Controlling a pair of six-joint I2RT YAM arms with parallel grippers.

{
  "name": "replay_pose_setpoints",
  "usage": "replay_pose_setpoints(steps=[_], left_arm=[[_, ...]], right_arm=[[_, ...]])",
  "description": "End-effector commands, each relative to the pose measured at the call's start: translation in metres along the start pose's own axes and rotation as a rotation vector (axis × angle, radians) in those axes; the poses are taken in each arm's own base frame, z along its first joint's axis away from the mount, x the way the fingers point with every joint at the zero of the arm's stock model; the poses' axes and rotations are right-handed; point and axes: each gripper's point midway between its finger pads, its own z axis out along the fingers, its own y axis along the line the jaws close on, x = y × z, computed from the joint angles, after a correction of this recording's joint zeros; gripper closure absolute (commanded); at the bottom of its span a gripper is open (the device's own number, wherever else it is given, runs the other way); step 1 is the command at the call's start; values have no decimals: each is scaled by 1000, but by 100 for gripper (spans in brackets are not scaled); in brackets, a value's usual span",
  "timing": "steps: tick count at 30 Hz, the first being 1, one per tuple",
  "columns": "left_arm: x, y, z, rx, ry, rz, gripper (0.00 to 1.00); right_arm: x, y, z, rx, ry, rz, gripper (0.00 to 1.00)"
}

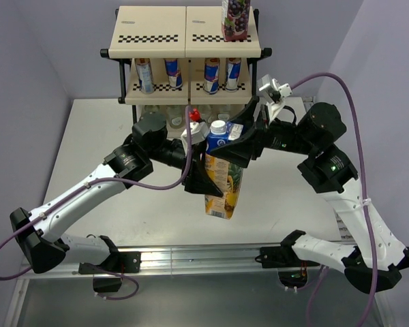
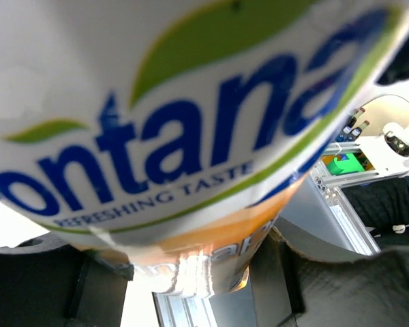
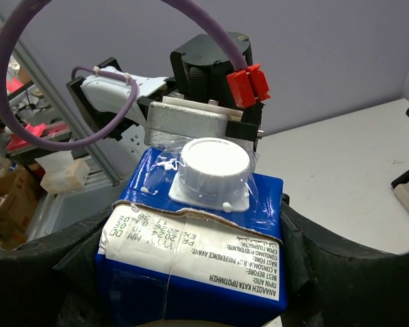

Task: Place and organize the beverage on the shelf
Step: Adjust the drink.

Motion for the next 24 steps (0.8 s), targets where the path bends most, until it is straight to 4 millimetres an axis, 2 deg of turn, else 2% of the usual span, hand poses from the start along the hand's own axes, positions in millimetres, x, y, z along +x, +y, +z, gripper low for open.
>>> replay_pose_setpoints(steps=[1,2,3,4,5,6,8,10,12,13,14,18,24], left_arm=[[-91,-40,-19,-49,-220,347,75],[-95,-40,-19,-57,-242,355,64],[-92,-38,-19,-61,-252,332,52],[-93,-36,-19,-75,-270,324,33],[-100,-39,-21,-73,-307,331,27],[-94,-36,-20,-77,-315,314,21],[-94,-37,-20,-64,-343,298,15],[-92,-37,-19,-49,-368,306,14],[-90,-37,-18,-26,-381,298,15],[-88,-36,-17,-20,-378,291,17],[-86,-34,-16,-21,-378,280,16],[-72,-22,-10,-18,-363,230,14],[-64,-27,-4,58,-364,203,14]], right_arm=[[-27,9,-7,18,-125,-116,100],[-24,4,-7,38,-143,-98,100],[-43,20,-15,7,-231,-167,100],[-48,27,-19,-9,-272,-168,100],[-42,17,-20,24,-308,-154,100],[-60,38,-34,-9,-404,-225,100],[-65,37,-41,23,-458,-246,100],[-73,50,-49,-6,-505,-278,100],[-72,54,-51,-26,-522,-288,100],[-78,64,-59,-45,-566,-323,100],[-75,62,-60,-41,-579,-325,100],[-84,74,-70,-57,-638,-370,100],[-91,80,-70,-75,-638,-387,100]])
